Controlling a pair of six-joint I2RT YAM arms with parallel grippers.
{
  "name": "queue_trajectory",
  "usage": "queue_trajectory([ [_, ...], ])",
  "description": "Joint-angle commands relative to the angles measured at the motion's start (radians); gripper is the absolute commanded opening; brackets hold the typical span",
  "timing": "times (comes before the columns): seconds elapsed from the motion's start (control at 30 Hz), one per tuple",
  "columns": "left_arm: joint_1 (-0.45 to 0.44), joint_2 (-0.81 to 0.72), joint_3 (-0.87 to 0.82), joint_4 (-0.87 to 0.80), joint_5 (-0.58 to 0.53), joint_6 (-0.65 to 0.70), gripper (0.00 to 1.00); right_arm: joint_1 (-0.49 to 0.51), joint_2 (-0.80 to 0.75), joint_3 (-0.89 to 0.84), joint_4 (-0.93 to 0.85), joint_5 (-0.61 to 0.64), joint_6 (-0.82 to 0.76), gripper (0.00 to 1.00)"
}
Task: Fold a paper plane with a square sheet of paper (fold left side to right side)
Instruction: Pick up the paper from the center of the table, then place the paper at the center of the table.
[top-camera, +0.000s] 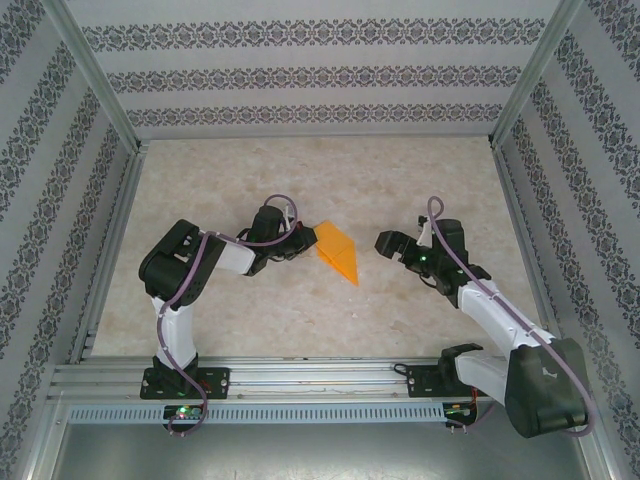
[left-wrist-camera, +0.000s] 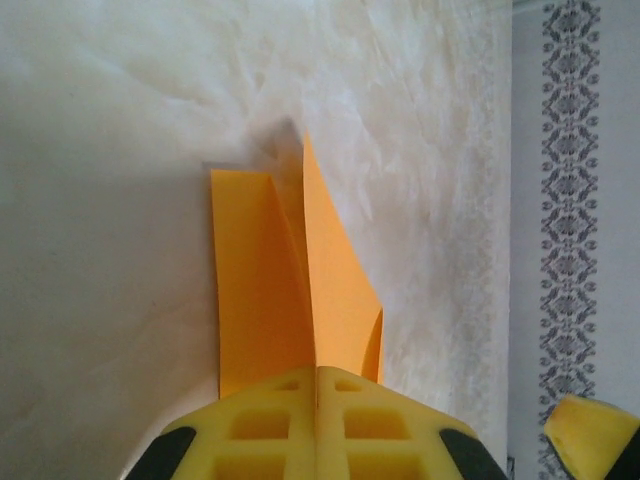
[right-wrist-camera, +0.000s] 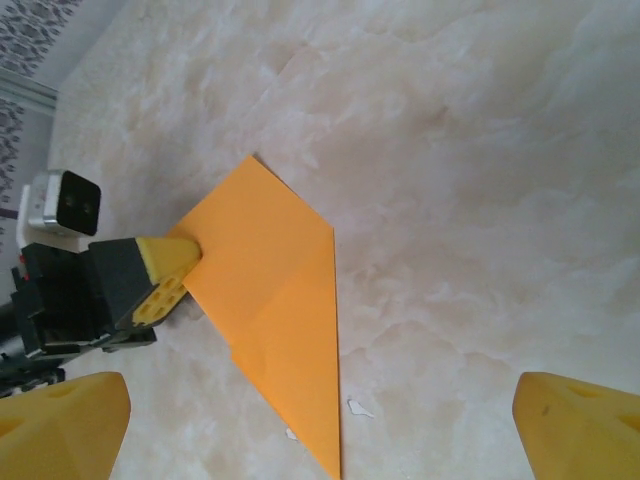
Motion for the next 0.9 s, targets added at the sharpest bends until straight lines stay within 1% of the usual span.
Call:
queue_trajectory([
  [0.0,-0.002,-0.064,-0.008,-0.028,0.066,0.108,0.01,-0.042,0.014,-0.022,0.117,-0.175,0.021,0.98],
  [0.13,0.01,-0.149,-0.058,-0.056,0.145,0.207,0.0,-0.055,0.067,0.0,0.124,-0.307,-0.062,0.98],
  [0.17,0.016,-0.176,-0.073,-0.06,0.175,0.236,0.0,-0.056,0.081,0.009,0.12,-0.338,-0.086,0.97],
  [0.27,0.025,-0.245,-0.116,-0.063,0.276,0.309,0.0,-0.048,0.136,0.035,0.099,-0.421,-0.167,0.88],
  [0.33,0.028,-0.29,-0.13,-0.091,0.346,0.37,0.0,-0.031,0.173,0.048,0.088,-0.445,-0.212,0.85],
  [0.4,0.027,-0.329,-0.139,-0.133,0.394,0.425,0.0,0.002,0.21,0.061,0.087,-0.45,-0.246,0.85],
  [0.57,0.028,-0.387,-0.144,-0.186,0.461,0.492,0.0,0.088,0.302,0.08,0.133,-0.483,-0.293,0.87],
  [0.7,0.028,-0.394,-0.129,-0.238,0.477,0.526,0.0,0.144,0.344,0.092,0.174,-0.517,-0.297,0.87],
  [0.87,0.027,-0.386,-0.124,-0.257,0.47,0.533,0.0,0.165,0.369,0.117,0.172,-0.562,-0.292,0.73],
])
